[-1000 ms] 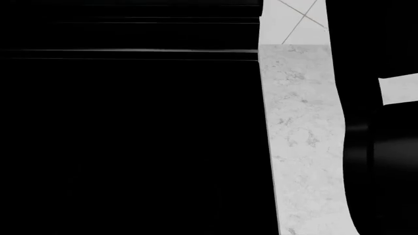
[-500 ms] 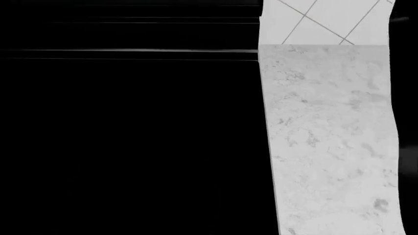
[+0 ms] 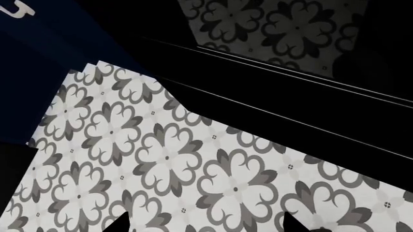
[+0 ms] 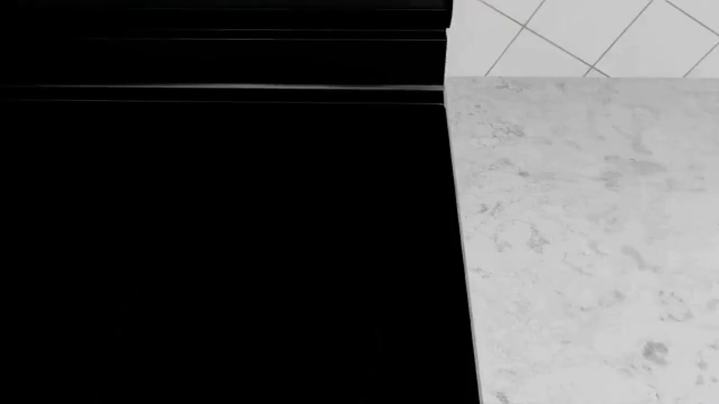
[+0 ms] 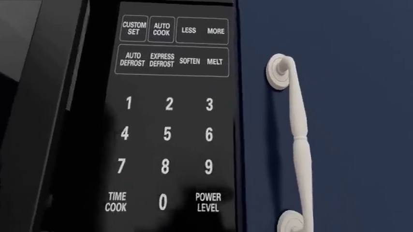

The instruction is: Press the stop button on the microwave

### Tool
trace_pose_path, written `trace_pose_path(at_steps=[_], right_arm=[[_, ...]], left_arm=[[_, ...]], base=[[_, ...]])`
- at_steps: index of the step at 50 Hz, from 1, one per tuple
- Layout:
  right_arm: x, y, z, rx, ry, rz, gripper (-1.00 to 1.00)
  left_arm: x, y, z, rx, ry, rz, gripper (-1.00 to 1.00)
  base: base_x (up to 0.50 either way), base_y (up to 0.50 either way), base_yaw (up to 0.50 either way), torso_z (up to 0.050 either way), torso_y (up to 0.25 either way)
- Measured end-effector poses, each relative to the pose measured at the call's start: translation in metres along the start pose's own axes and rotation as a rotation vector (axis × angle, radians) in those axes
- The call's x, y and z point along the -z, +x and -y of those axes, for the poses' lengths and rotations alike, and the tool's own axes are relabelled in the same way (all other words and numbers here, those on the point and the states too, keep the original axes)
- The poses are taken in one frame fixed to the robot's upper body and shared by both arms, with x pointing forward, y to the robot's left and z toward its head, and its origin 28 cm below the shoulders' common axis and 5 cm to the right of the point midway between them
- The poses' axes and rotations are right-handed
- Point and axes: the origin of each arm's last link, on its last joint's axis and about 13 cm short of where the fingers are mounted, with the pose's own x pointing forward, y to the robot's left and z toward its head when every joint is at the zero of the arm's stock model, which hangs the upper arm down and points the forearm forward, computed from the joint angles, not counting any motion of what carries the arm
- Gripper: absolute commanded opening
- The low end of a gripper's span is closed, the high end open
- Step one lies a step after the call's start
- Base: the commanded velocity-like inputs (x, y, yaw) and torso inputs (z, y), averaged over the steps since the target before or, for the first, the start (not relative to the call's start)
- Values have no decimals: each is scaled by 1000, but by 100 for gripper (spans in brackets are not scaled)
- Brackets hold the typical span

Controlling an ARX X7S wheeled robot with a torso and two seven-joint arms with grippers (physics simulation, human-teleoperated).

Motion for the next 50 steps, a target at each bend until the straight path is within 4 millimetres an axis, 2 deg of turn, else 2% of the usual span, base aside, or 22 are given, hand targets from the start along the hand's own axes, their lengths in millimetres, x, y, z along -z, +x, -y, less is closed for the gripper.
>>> trace_pose_path(at_steps=[18,50], right_arm=[[23,2,8,17,-17,-66,-100],[39,-1,8,2,-38,-109,-100]], left_arm=[[0,0,0,0,0,0,100],[0,0,0,0,0,0,100]], base=[[0,0,0,0,0],[0,0,0,0,0]])
